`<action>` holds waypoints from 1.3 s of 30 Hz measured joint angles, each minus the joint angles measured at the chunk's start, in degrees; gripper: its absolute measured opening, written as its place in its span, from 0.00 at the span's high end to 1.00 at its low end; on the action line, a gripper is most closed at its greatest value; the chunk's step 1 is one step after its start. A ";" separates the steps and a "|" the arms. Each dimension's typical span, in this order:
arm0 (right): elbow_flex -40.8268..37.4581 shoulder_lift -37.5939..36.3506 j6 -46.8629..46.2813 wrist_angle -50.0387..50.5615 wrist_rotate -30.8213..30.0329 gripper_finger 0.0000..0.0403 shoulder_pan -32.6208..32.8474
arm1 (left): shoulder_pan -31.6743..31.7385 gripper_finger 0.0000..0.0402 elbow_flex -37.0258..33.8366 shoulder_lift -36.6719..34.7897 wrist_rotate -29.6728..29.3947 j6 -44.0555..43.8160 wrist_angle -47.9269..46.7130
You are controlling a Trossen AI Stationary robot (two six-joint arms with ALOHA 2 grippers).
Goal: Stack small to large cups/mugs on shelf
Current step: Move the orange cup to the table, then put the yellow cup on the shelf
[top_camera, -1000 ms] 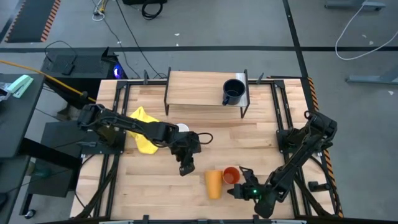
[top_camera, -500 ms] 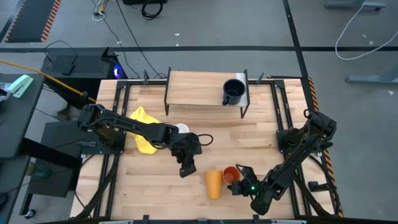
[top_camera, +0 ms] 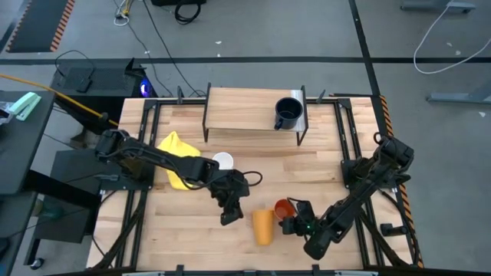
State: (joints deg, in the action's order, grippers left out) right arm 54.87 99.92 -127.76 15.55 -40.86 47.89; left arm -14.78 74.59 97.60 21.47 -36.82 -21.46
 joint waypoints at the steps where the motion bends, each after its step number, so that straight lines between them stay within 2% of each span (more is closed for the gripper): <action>1: 0.00 0.00 0.00 0.20 -0.02 0.98 -0.30 | -0.28 0.95 0.00 0.00 0.00 -0.01 0.10; 7: 0.00 0.00 0.00 1.19 -0.52 0.98 -1.75 | -1.50 0.97 0.00 0.00 -0.03 -0.04 0.20; 13: 0.00 -0.02 0.20 2.19 -0.63 0.97 -3.98 | -2.22 0.94 0.00 0.00 -0.54 -0.02 0.21; 21: 0.00 -0.03 0.42 4.07 -0.68 0.94 -5.83 | -2.24 0.96 0.00 0.00 -1.14 0.02 0.22; 31: 0.68 -3.66 0.42 2.46 -1.28 0.92 -0.39 | 1.34 0.94 0.00 0.25 -2.90 1.53 -0.32; 34: 2.08 -4.53 0.44 3.82 -3.01 0.91 1.39 | 3.58 0.94 0.00 1.08 -0.89 2.42 -1.25; 39: 4.34 -5.25 0.63 7.85 -5.04 0.91 3.01 | 6.51 0.96 -0.02 5.35 6.17 2.99 0.15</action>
State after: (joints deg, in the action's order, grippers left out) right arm 59.21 94.67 -127.13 23.41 -45.90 50.90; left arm -8.27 74.56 102.95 27.65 -33.82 -21.31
